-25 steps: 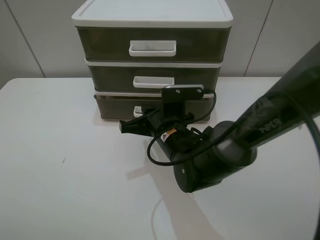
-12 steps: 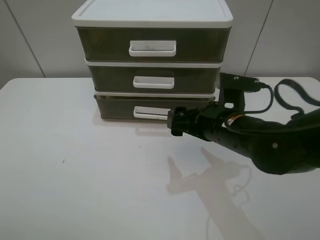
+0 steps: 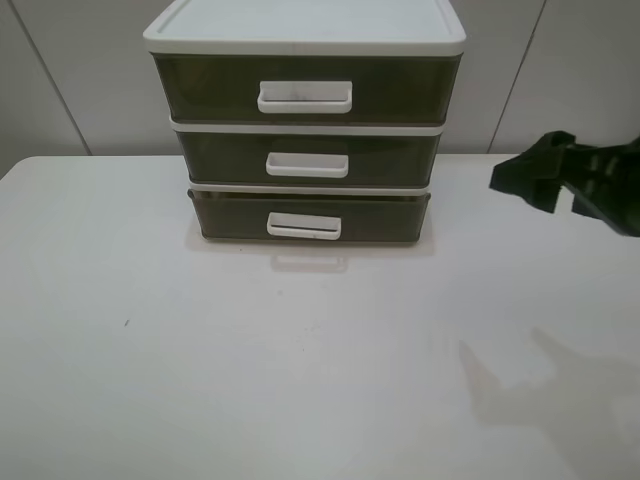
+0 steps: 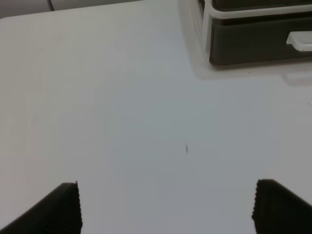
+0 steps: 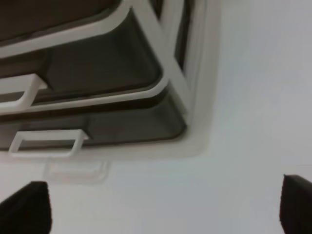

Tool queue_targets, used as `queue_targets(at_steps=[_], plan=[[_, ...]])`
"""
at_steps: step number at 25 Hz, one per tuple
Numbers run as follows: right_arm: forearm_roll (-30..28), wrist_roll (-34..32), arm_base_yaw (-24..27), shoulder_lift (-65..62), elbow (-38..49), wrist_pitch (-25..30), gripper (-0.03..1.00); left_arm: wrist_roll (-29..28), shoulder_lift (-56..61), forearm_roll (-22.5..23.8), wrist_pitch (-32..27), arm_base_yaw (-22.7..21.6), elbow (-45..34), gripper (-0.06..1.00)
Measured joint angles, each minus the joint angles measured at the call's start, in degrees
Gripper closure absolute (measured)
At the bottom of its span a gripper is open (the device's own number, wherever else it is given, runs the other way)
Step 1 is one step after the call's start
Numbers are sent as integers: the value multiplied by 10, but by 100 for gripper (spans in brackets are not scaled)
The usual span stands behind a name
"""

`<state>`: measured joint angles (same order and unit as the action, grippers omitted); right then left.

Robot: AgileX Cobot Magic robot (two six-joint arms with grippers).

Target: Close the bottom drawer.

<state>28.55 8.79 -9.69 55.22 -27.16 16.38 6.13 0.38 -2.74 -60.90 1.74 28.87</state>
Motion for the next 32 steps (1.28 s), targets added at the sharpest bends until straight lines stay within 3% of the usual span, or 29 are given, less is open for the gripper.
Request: queue_targets(at_steps=[4,7,12,15,22,32], plan=[[-78,-32,114,-141,-7,126,15,0,0,0,0,0,0,23],[-129,-41,169,-236,-40,226,15,0,0,0,0,0,0,23],[-218,-42,187,-346,-102,357,15,0,0,0,0,0,0,23],[-247,-42,186,-390,-106,385,15,0,0,0,0,0,0,23],[-256,-43,186,-452,-106,436,15,0,0,0,0,0,0,23],[-276,-68,166,-553,-27,445,15,0,0,0,0,0,0,23]])
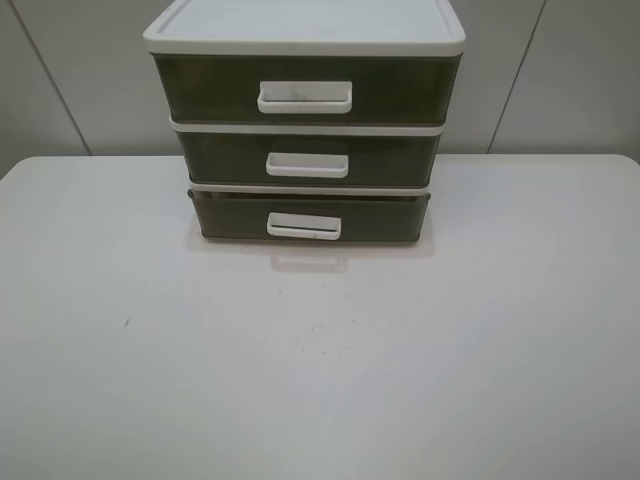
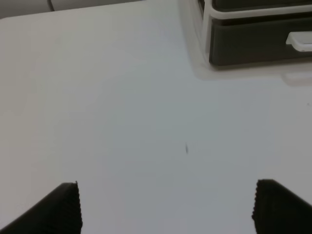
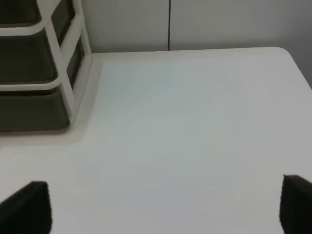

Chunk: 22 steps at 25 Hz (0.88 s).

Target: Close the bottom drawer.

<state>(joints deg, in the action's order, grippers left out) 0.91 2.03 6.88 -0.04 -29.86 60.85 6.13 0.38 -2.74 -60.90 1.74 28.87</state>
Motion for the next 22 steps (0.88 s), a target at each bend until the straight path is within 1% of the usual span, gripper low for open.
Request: queue_targets(at_steps=[4,9,22], plan=[[-20,-25,-12,0,0,-1,15,0,0,0,0,0,0,23],[-24,-29,-46,0,1,-1,15,0,0,0,0,0,0,23],[-24,-29,-47,0,1,-1,15,0,0,0,0,0,0,23]])
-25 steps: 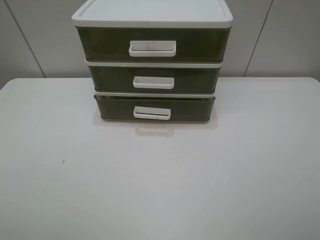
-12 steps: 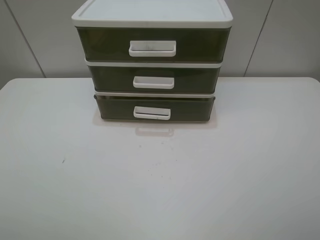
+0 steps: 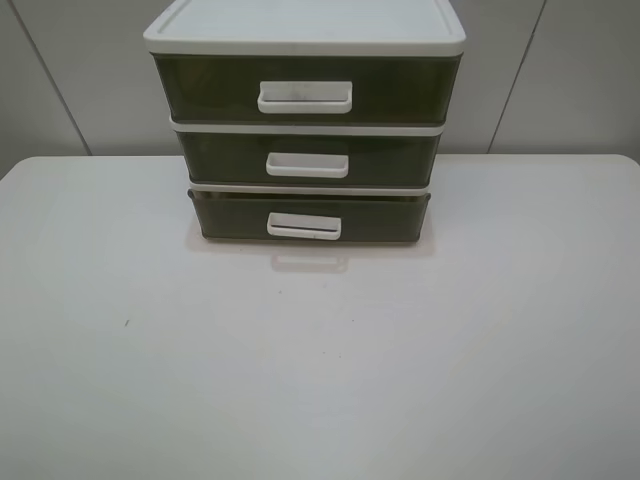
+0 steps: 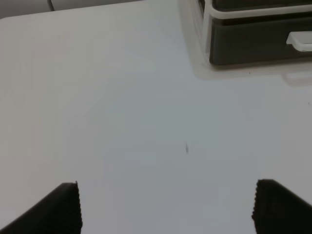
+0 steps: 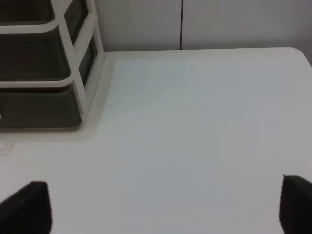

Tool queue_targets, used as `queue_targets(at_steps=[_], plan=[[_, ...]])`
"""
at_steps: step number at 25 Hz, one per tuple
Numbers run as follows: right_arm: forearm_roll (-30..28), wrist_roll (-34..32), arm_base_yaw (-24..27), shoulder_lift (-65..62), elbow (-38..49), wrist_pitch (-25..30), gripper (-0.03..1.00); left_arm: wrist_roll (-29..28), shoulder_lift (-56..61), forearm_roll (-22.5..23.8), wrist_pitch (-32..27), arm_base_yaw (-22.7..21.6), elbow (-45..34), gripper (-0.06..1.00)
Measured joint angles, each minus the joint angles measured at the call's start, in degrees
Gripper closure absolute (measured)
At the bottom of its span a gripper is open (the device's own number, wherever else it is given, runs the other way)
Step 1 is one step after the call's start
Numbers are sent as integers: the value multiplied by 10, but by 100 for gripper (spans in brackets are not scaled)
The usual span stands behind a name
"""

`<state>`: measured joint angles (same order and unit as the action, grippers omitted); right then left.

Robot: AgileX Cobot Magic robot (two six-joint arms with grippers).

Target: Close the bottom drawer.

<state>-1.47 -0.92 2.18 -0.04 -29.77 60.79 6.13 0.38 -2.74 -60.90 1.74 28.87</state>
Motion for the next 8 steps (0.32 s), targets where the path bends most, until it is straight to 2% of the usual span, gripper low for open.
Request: queue_targets(at_steps=[8], plan=[[0,0,0,0,0,0,15,0,0,0,0,0,0,23]])
